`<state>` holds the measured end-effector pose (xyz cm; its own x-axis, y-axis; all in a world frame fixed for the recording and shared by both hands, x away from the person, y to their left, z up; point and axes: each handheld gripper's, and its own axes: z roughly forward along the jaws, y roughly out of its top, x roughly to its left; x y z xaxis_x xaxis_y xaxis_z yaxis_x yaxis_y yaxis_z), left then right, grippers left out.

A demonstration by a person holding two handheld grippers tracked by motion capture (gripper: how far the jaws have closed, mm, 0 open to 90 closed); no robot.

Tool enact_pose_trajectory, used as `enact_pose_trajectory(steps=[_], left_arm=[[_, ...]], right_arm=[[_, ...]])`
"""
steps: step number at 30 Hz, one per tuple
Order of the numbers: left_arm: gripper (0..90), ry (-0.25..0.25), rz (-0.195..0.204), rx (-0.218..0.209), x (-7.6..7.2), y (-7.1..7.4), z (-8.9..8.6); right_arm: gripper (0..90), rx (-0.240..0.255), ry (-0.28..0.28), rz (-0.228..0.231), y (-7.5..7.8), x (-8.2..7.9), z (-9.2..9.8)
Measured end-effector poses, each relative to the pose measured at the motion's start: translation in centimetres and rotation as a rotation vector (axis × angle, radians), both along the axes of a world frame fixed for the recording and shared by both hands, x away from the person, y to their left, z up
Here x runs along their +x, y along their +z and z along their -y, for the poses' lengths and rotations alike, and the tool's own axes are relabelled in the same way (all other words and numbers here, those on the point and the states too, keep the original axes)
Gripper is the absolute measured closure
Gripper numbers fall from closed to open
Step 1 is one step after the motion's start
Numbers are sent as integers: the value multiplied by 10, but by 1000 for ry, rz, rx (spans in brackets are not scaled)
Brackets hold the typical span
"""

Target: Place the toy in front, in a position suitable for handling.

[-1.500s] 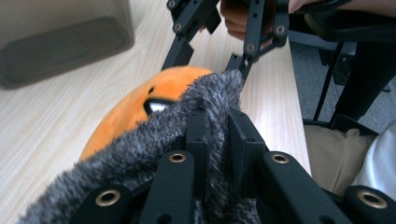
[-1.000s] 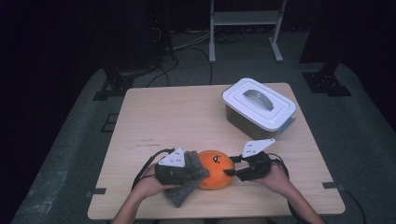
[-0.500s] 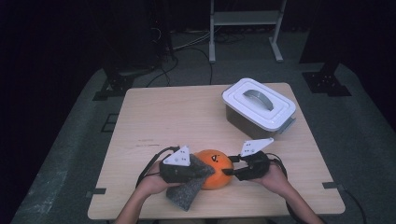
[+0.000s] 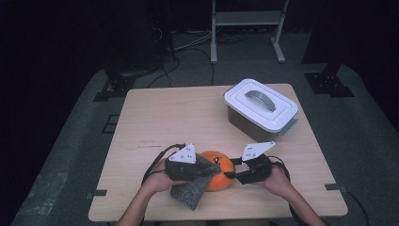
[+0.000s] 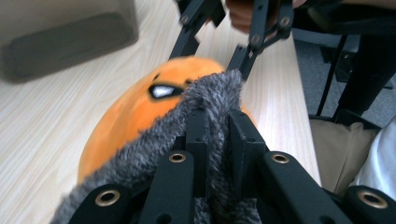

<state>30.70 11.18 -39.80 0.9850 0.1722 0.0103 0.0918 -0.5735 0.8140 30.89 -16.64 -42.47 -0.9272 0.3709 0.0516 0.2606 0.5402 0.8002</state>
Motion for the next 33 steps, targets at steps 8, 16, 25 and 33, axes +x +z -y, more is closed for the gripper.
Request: enact_pose_trajectory(steps=[8, 16, 25, 33], left_arm=[[795, 72, -30, 3, 1, -13, -28], [795, 108, -46, -14, 7, -14, -36], [795, 105, -78, -24, 11, -15, -31], [793, 47, -123, -14, 5, -18, -31]], right_arm=[[493, -4, 6, 9, -1, -1, 1], [492, -8, 14, 18, -2, -2, 2], [409, -22, 43, -2, -5, -3, 8], [301, 16, 56, -34, -2, 0, 7]])
